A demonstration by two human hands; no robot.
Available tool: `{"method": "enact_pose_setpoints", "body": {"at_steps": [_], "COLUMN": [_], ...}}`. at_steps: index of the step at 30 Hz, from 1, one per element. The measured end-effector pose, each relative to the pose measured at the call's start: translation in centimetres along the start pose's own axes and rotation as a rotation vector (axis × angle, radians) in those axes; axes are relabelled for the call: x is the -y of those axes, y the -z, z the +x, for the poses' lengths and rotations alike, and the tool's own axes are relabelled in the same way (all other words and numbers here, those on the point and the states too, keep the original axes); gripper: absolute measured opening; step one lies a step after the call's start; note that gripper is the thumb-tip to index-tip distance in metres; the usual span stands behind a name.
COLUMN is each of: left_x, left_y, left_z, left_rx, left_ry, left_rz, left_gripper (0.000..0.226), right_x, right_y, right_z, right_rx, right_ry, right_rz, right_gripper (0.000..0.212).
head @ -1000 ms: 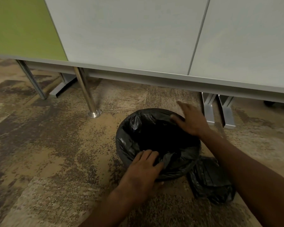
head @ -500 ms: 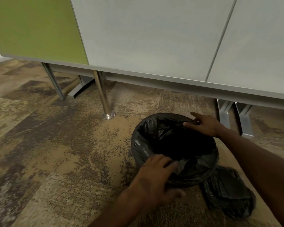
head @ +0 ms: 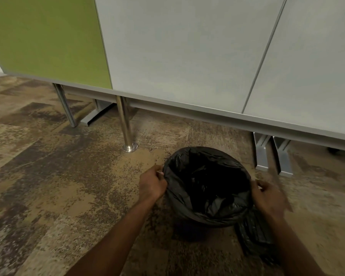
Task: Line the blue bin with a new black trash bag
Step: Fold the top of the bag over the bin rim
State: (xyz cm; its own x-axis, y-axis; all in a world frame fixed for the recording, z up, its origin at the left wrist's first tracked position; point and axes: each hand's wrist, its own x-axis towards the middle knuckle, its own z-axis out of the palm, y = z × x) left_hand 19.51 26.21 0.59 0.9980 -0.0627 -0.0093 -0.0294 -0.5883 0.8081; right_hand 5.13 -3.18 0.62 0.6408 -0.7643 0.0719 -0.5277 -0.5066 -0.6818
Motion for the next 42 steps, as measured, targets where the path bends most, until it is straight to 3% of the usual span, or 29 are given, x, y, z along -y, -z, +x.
{"method": "enact_pose_setpoints", "body": {"at_steps": [8, 12, 22, 30, 42], "left_x": [1.3, 3.1, 7.4, 7.7, 9.1], "left_y": [2.1, 5.0, 18.0, 24.6, 25.8], "left_z": [-0.4, -0.4, 2.4, 7.1, 15.4], "left_rx": [0.053, -0.017, -0.179, -0.276, -0.207], "left_ry": [0.130, 0.160, 0.214, 0.224, 0.306], "left_rz": [-0.213, -0.236, -0.271, -0.208, -0.195], "left_gripper": [0.030, 0.029, 0.019, 0.031, 0.044], "right_x": [1.7, 4.3, 17.0, 26.5, 30.7], "right_y": [-0.6, -2.0, -7.3, -11.4, -21.1], "right_z": [-0.7, -1.8, -5.0, -4.8, 0.8], "right_rx": [0.092, 0.137, 0.296, 0.445, 0.681], "right_ry": [-0.089, -0.070, 0.000, -0.056, -0.100], "right_rz": [0.160, 0.231, 0.339, 0.605, 0.524], "right_gripper": [0.030, 0.030, 0.031, 0.024, 0.026]}}
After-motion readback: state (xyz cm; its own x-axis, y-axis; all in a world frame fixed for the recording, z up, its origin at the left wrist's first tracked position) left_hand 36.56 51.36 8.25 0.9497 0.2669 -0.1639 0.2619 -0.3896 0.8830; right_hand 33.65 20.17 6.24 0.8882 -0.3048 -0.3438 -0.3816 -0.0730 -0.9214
